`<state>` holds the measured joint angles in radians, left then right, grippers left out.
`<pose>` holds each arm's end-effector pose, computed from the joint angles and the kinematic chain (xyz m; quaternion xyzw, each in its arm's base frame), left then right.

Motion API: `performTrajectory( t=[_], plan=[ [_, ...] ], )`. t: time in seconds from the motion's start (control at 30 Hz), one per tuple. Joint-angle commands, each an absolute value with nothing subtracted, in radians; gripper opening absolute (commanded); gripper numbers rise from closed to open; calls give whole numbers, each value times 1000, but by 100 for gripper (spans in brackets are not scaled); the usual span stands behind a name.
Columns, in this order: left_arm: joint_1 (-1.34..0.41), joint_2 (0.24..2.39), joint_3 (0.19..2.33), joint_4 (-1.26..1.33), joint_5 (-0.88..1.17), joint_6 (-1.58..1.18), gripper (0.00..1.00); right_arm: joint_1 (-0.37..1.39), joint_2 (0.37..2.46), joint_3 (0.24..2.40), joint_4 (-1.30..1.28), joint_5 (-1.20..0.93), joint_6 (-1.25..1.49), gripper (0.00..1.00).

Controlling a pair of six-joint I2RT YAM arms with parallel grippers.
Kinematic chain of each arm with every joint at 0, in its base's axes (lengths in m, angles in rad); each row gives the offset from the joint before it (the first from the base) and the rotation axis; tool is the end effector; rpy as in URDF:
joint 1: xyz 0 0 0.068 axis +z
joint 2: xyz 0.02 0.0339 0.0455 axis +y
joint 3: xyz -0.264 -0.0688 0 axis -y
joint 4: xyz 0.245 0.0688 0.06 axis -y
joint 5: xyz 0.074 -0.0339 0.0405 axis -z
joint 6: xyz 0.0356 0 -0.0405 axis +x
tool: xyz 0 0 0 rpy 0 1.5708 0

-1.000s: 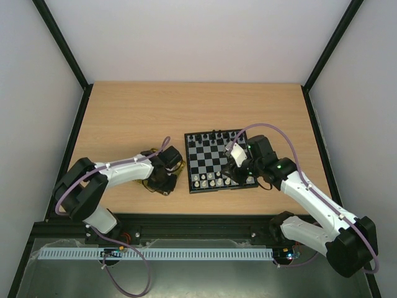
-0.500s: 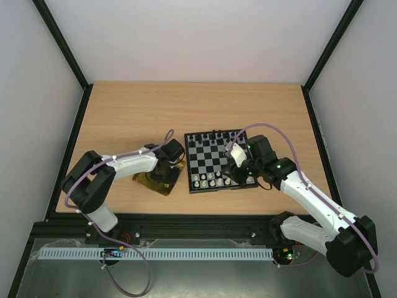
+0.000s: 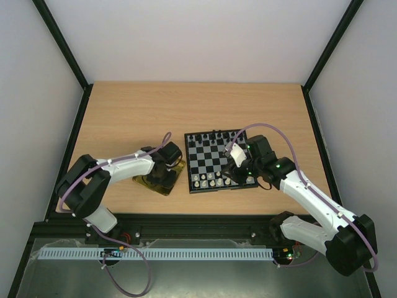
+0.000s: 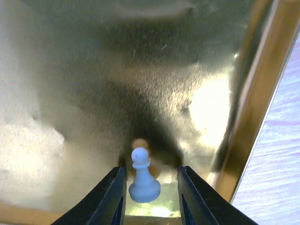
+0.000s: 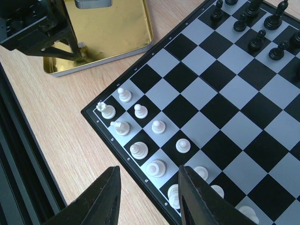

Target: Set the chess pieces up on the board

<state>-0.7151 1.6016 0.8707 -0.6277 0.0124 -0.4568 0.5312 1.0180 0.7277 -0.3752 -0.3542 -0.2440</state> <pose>0.2064 -0.1798 0.1514 0.1287 0.9860 -0.0637 0.0848 0.1815 0.1210 0.2592 -0.4059 0.7904 0.2184 0.4034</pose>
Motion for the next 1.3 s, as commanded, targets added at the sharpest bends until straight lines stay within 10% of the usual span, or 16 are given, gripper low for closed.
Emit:
performTrajectory(
  t=[0.0, 0.7, 1.27],
  plan=[
    [-725, 1561, 841, -672, 5, -457, 30, 528, 1026, 716, -378, -361, -255, 36],
    [-726, 1573, 849, -649, -14, -453, 14, 528, 1023, 736, -384, -363, -231, 35],
    [-1017, 1045, 744, -281, -48, -357, 9, 528, 1300, 1202, -639, -721, -36, 38]
  ],
)
